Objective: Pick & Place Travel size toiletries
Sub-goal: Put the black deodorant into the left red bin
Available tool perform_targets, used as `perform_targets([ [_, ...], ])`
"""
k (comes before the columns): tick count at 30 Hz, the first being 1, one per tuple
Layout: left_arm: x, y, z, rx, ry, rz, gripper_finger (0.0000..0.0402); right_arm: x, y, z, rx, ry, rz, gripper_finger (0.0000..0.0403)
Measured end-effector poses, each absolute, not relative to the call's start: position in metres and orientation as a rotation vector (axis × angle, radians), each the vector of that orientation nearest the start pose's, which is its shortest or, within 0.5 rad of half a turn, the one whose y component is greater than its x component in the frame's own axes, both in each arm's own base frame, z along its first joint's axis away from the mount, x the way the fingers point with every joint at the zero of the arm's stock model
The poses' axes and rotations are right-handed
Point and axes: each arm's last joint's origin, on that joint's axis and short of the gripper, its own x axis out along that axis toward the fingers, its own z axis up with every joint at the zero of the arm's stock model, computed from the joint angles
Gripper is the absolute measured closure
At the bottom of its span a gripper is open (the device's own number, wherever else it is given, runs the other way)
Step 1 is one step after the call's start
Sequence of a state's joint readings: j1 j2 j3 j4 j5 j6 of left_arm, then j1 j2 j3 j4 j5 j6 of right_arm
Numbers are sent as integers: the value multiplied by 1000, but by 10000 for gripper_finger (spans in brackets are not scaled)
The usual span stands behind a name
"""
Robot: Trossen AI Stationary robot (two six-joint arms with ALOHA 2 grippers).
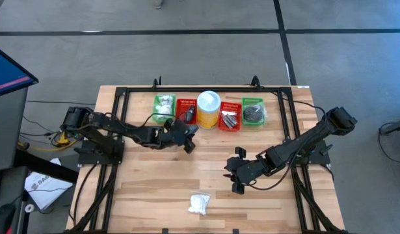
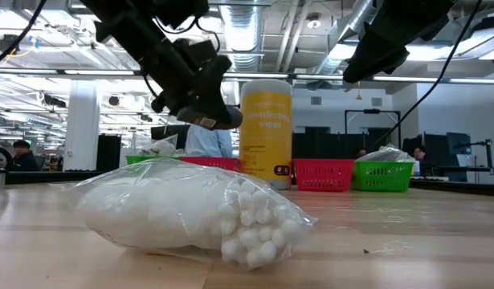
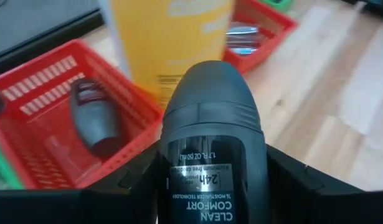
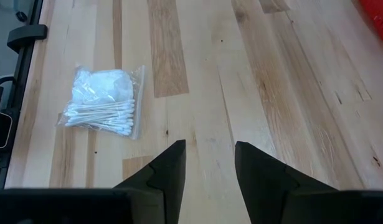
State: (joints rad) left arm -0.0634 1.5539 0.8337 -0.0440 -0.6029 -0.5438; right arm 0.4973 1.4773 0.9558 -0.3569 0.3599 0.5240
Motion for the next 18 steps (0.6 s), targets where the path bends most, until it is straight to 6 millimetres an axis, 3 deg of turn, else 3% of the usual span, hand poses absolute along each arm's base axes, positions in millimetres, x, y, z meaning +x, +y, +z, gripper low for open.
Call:
perform_targets([
  [18,297,53,183,-351,582,903,196,267,133,223,123,802,-81,275],
])
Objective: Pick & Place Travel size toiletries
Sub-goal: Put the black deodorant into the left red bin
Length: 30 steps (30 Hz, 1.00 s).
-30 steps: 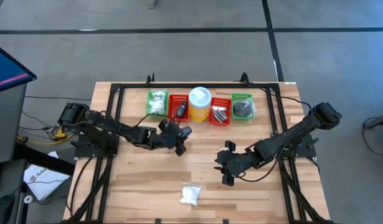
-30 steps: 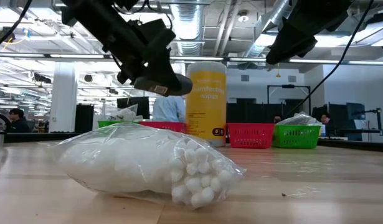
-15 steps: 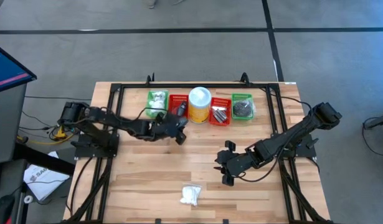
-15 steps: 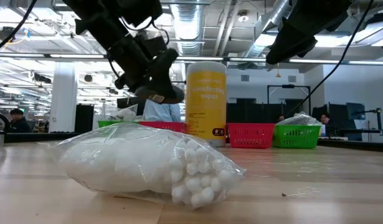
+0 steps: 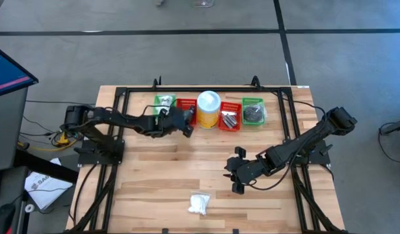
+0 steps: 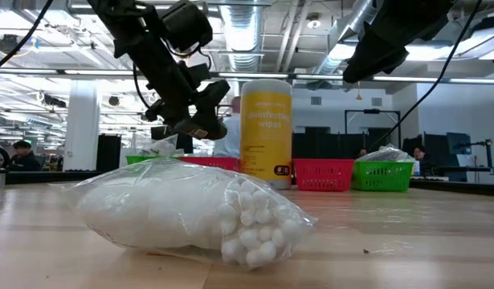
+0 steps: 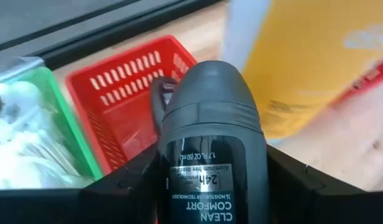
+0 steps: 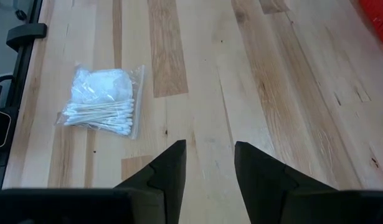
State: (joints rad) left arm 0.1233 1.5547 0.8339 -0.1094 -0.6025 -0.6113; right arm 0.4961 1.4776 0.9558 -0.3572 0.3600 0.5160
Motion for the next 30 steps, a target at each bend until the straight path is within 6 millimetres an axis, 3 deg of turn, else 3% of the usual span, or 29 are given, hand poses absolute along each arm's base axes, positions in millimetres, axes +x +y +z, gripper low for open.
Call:
perform_targets([
  [13,293,93,189,-434,464,1017,197,271,126,223,129,799,-108,275],
  [18,294,95,191,-448,437,1020,193,271,125,223,129,798,-109,275],
  [30,303,97,168,-478,458,1034,190,271,125,224,131,796,-109,275],
])
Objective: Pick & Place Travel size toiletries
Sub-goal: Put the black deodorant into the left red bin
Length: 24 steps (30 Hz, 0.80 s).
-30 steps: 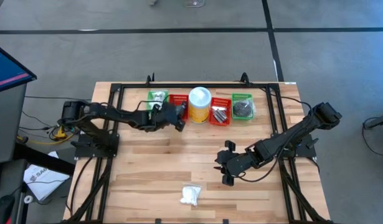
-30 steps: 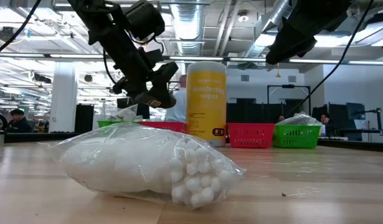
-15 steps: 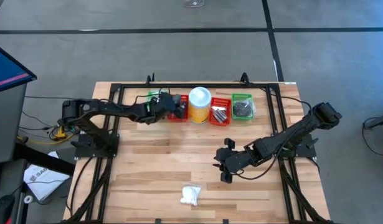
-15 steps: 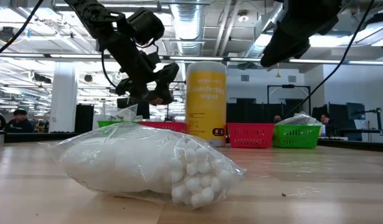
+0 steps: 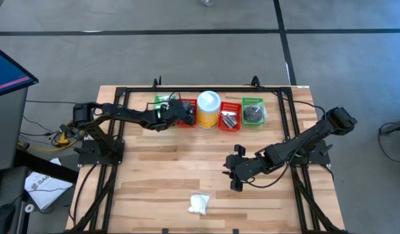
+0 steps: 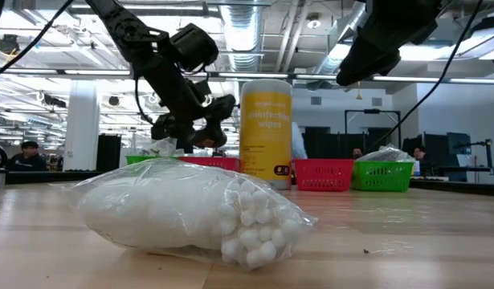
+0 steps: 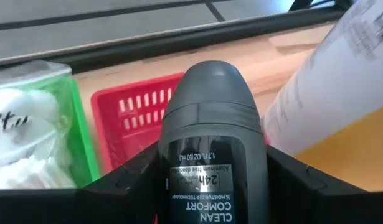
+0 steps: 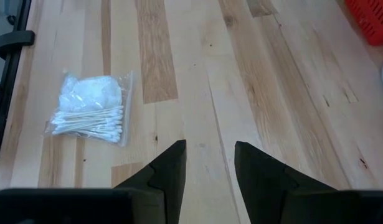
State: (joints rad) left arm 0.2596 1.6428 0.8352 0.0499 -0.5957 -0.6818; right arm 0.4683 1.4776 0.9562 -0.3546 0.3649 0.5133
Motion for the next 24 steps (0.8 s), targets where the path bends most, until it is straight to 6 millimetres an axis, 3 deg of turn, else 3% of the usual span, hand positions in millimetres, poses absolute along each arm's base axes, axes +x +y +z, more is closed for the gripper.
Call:
perform_targets([
  [7,307,98,158,-471,481,1039,189,271,124,223,132,797,-114,275],
  [24,307,98,158,-471,471,1037,188,271,124,223,132,798,-114,275],
])
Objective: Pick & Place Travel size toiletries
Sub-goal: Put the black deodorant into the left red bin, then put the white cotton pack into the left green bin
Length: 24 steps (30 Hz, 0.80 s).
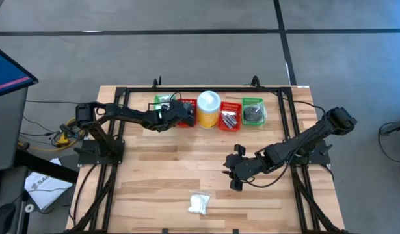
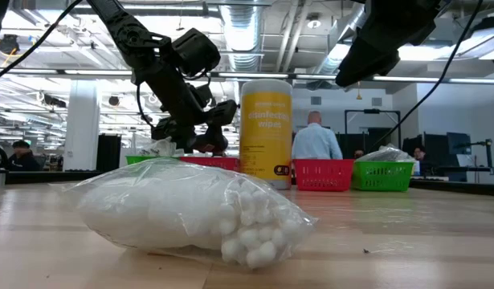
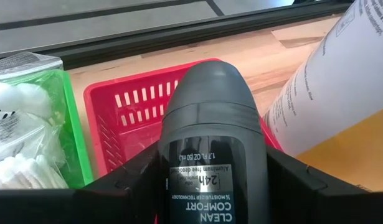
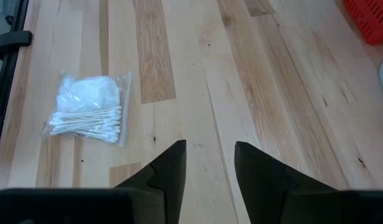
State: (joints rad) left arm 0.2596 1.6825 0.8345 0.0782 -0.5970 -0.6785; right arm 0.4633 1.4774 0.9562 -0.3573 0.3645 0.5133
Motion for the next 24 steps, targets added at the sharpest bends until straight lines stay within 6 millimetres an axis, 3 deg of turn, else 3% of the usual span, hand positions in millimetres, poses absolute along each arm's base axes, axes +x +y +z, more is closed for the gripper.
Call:
perform_targets([
  [6,308,99,159,-473,463,1036,184,271,124,223,132,798,-114,275],
  [16,309,99,160,-450,459,1028,134,271,124,223,132,798,-114,275],
  [24,311,91,165,-363,503,947,138,271,124,223,132,798,-114,275],
])
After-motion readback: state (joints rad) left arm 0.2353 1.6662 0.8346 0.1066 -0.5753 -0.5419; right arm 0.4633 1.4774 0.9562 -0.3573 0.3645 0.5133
